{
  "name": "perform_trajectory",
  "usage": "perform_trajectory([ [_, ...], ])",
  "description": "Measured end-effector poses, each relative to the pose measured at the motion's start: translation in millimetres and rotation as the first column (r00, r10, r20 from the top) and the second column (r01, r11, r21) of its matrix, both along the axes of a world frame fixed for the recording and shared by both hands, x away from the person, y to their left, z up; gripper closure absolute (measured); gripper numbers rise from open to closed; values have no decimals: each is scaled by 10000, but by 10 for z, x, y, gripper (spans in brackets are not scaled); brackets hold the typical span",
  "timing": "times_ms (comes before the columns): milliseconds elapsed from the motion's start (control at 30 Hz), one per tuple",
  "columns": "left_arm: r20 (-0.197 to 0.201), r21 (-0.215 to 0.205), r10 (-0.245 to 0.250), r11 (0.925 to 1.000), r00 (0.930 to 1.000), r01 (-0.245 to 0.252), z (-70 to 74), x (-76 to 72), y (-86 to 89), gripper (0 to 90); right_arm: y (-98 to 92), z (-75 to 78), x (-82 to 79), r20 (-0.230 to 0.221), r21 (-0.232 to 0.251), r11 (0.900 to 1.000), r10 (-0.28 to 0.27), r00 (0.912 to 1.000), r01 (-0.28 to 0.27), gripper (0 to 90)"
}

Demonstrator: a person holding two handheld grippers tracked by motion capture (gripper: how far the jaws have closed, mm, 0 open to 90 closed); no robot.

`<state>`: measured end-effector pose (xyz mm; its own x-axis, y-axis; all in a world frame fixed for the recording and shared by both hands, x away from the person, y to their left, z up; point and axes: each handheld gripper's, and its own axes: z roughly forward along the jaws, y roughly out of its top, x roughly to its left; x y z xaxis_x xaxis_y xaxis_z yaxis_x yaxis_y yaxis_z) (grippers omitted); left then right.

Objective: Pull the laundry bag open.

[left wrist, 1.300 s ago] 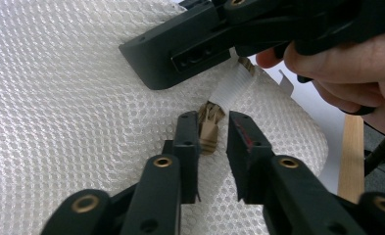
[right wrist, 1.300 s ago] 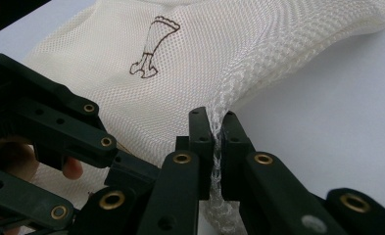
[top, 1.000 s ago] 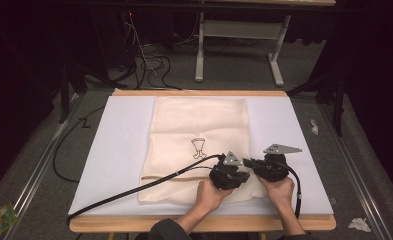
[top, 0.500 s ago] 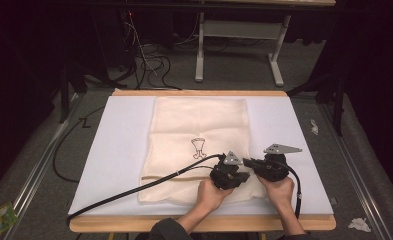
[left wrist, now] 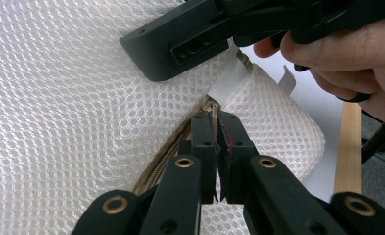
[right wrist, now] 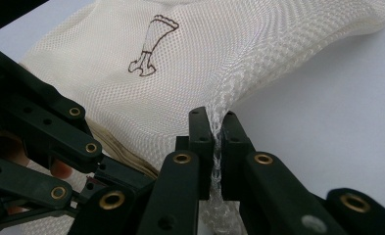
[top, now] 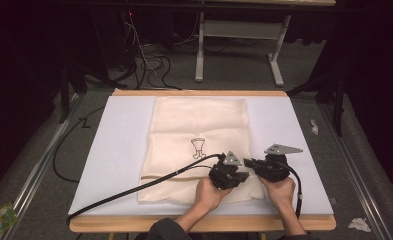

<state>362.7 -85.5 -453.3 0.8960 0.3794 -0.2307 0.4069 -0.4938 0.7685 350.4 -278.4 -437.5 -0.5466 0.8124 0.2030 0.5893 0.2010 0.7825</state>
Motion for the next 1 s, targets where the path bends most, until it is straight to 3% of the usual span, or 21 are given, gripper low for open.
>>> perform_trajectory([
  [600, -37, 139, 130, 9998, 9999, -130, 30, 22, 95, 870, -28, -6, -8, 97, 5, 10000, 72, 9999, -72, 883],
  [1000, 150, 243, 128, 9996, 9998, -132, 63, 8, 125, 869, -34, 3, -7, 99, 56, 10000, -10, 10000, 9, 883],
])
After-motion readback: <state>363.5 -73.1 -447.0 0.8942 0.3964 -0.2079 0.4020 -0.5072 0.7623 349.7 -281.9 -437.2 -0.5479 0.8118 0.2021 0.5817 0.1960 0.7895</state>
